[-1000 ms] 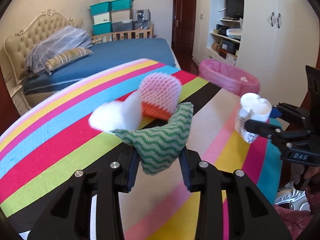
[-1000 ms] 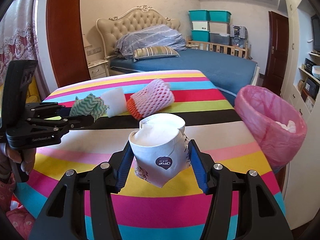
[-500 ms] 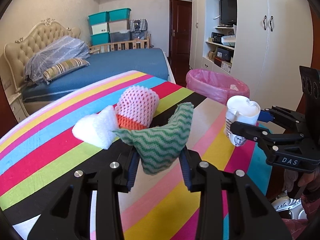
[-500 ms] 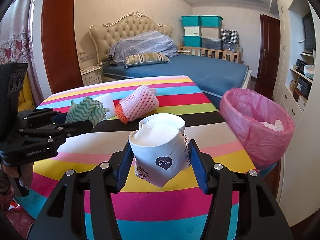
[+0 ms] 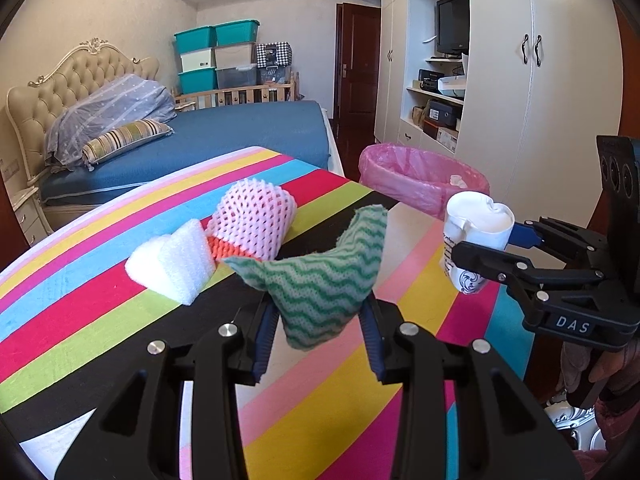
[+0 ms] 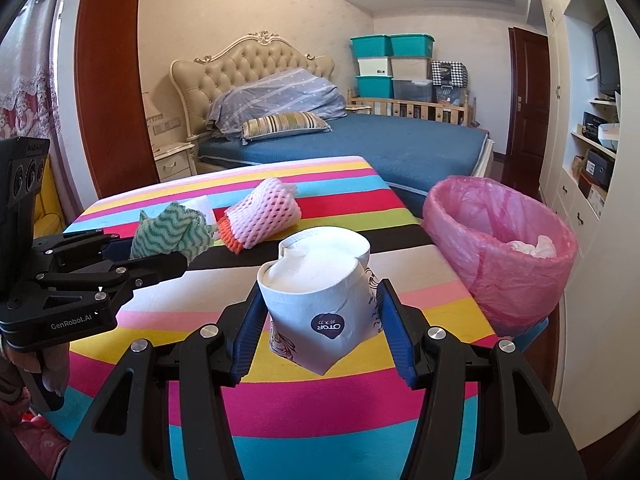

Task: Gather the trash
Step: 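Lift the paper cup and green cloth and carry them toward the wastebasket, then hold both items over the wastebasket and open both tools to drop them, then return to the table and grasp the pink foam fruit net with the right tool, then grasp the white foam block with the left tool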

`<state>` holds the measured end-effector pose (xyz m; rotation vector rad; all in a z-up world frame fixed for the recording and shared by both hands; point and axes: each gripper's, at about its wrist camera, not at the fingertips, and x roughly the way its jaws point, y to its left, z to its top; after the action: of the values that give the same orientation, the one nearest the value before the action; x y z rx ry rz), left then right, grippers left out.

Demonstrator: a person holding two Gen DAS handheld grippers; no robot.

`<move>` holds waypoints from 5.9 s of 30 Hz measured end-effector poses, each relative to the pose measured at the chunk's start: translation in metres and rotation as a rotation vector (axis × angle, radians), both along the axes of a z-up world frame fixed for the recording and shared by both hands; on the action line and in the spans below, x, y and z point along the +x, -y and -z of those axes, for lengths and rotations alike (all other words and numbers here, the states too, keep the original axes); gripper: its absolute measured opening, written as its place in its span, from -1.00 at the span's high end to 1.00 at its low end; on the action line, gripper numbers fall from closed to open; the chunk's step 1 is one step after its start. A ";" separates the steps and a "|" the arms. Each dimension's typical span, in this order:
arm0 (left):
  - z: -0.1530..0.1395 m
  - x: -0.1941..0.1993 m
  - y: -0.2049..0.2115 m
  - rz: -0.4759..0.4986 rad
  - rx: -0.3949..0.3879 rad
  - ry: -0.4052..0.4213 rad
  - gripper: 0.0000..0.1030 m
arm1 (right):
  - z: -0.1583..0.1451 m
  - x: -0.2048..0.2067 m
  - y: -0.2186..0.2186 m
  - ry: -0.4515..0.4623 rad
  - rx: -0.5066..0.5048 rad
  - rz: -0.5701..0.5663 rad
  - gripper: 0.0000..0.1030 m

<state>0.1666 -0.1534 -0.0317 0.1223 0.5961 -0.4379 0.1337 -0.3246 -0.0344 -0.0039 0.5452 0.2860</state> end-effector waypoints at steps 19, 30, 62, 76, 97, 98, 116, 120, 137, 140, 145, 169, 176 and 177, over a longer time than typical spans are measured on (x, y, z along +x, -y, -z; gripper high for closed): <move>0.006 0.015 0.026 0.029 -0.003 -0.036 0.27 | 0.005 -0.004 0.033 -0.003 0.036 0.060 -0.04; 0.007 0.025 0.061 0.096 0.038 -0.038 0.27 | 0.007 -0.007 0.072 0.008 0.064 0.134 -0.04; -0.058 0.147 0.213 0.235 -0.024 -0.044 0.22 | -0.033 0.083 0.204 0.103 0.045 0.288 -0.05; -0.051 0.209 0.241 0.179 -0.024 -0.111 0.16 | -0.019 0.159 0.216 0.063 0.019 0.242 -0.07; -0.072 0.199 0.141 -0.052 -0.059 -0.010 -0.91 | -0.053 0.131 0.218 0.129 0.059 0.230 -0.53; -0.072 0.195 0.132 -0.056 -0.060 -0.005 -0.91 | -0.054 0.129 0.214 0.118 0.063 0.230 -0.53; -0.052 0.086 -0.089 -0.371 0.057 0.086 -0.91 | -0.028 0.100 0.065 0.000 0.178 0.170 -0.57; -0.033 0.081 -0.116 -0.423 0.095 0.083 -0.91 | -0.011 0.104 0.019 -0.067 0.181 0.148 -0.57; 0.000 0.076 -0.146 -0.506 0.059 0.062 -0.91 | 0.019 0.166 -0.096 -0.247 0.136 0.127 -0.57; 0.003 0.075 -0.143 -0.503 0.059 0.052 -0.91 | 0.029 0.172 -0.102 -0.301 0.156 0.130 -0.57; 0.003 0.074 -0.139 -0.484 0.066 0.053 -0.91 | 0.035 0.169 -0.111 -0.331 0.184 0.070 -0.04; 0.016 0.081 -0.112 -0.308 -0.130 -0.081 -0.91 | 0.012 0.070 -0.004 -0.063 0.055 0.281 0.47; 0.019 0.099 -0.086 -0.395 -0.056 -0.140 -0.91 | 0.013 0.070 0.001 -0.054 0.078 0.275 0.47; 0.021 0.103 -0.081 -0.412 -0.039 -0.150 -0.91 | 0.012 0.070 -0.001 -0.051 0.078 0.273 0.47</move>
<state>0.2701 -0.0727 -0.0522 -0.0718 0.7399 -0.0585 0.2036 -0.3237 -0.0464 0.1531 0.5774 0.0408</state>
